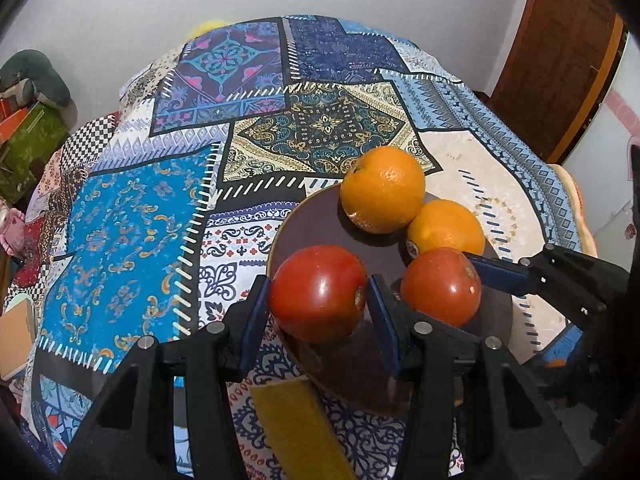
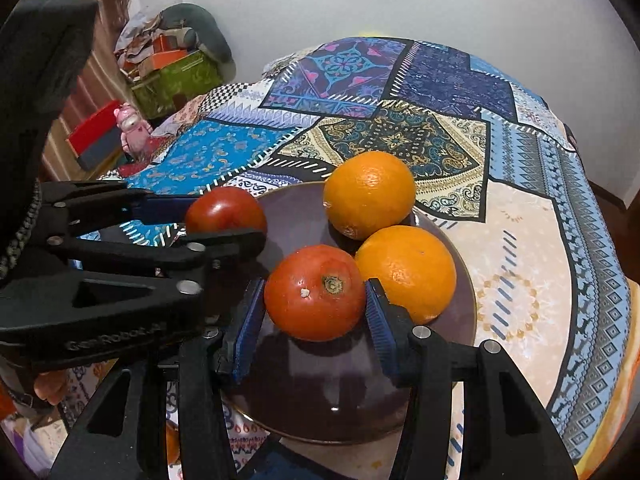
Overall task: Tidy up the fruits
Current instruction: 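Lower both tomatoes onto the purple plate beside the oranges and open both tools, then grasp a yellow corn cylinder with the left tool while the right tool grasps the other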
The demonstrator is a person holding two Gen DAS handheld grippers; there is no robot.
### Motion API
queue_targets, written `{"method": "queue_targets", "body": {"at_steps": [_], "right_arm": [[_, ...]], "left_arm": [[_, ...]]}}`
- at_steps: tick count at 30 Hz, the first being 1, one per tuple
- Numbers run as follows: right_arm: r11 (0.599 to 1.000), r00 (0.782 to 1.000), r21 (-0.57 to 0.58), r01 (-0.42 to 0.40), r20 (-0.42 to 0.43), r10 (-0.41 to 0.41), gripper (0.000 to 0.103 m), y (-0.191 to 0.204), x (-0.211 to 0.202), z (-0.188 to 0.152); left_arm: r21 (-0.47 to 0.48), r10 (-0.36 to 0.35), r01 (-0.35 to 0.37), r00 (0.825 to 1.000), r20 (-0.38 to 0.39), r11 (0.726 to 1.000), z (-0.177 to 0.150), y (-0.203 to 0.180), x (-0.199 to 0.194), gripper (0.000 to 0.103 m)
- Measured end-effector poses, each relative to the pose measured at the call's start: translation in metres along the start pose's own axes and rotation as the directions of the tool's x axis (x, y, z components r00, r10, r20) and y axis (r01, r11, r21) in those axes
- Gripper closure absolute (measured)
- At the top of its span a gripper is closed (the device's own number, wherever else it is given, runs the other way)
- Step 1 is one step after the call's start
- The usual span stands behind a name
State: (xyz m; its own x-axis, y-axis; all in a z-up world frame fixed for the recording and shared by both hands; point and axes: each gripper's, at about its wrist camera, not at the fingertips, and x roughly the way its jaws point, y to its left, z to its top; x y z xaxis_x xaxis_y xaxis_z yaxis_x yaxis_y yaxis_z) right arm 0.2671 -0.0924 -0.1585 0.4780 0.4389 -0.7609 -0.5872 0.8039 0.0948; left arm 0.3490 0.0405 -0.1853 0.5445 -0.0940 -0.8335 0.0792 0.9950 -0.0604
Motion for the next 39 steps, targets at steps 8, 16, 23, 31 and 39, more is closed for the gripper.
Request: {"method": "queue_targets", "body": {"at_steps": [8,16,23,31,39], "right_arm": [[1.0,1.0,-0.011,-0.007,-0.007,0.007,0.056,0.001,0.006,0.001],[1.0,1.0,0.003,-0.002,0.02,0.002,0.055,0.001,-0.008,0.003],[1.0,0.999,0.011,0.022,0.049,-0.023,0.055,-0.001,-0.04,-0.006],[0.997,0.998,0.074,0.026,0.063,-0.031,0.051,-0.007,-0.077,-0.034],[0.992,0.999,0.121,0.045,0.017,-0.047,0.051,-0.005,-0.094,-0.075]], "left_arm": [[-0.015,-0.013,0.013,1.0,-0.014,1.0,0.003,-0.003,0.007,0.054],[0.026,0.004,-0.006,0.998,0.058,1.0,0.005,-0.01,-0.024,0.053],[0.027,-0.005,0.002,0.994,0.107,1.0,-0.007,-0.009,-0.063,0.052],[0.026,0.019,-0.023,0.991,0.131,0.999,-0.038,-0.007,-0.092,0.048],[0.001,0.031,-0.031,0.995,0.091,1.0,-0.078,0.002,-0.091,0.048]]}}
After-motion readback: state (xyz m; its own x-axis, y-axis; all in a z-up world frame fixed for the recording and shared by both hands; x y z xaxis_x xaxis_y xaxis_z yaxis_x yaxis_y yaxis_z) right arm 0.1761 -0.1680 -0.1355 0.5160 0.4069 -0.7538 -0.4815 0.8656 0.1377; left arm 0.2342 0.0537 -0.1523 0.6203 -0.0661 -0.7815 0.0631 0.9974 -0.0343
